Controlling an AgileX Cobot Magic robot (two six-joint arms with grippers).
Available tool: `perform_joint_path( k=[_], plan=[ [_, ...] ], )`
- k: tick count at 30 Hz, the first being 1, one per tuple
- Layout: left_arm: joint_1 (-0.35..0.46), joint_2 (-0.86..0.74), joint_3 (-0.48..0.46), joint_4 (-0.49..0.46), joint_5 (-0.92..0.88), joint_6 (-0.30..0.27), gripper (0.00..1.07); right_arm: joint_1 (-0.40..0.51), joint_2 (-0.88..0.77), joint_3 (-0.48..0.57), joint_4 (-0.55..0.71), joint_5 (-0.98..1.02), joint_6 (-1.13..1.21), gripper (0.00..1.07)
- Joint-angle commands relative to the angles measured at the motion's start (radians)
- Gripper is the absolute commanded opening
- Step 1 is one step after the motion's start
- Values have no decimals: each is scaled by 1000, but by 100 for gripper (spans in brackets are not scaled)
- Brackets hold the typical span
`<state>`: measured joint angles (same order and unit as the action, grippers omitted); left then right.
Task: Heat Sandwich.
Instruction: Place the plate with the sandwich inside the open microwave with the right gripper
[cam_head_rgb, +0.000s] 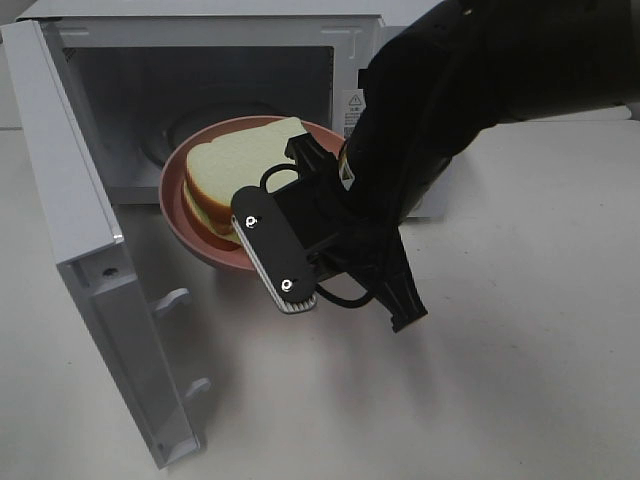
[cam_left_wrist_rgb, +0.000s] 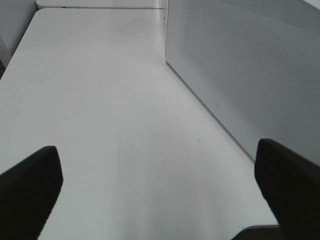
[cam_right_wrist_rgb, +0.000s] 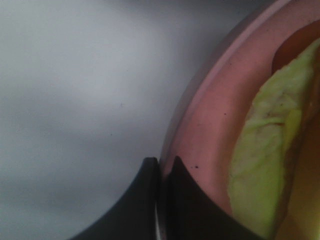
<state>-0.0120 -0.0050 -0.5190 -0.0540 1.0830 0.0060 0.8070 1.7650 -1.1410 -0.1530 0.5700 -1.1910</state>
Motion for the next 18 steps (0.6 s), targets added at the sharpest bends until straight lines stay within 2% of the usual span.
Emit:
perform_joint_path(
  k=[1,11,18],
  plan=[
    [1,-16,3,-3,-13,1,100,-2,25,-44,-4,5,27,0],
    [1,-16,3,-3,-13,1,100,-2,106,-153,10,72,27,0],
    [1,-16,3,-3,-13,1,100,-2,206,-310,38,148,34,0]
  ],
)
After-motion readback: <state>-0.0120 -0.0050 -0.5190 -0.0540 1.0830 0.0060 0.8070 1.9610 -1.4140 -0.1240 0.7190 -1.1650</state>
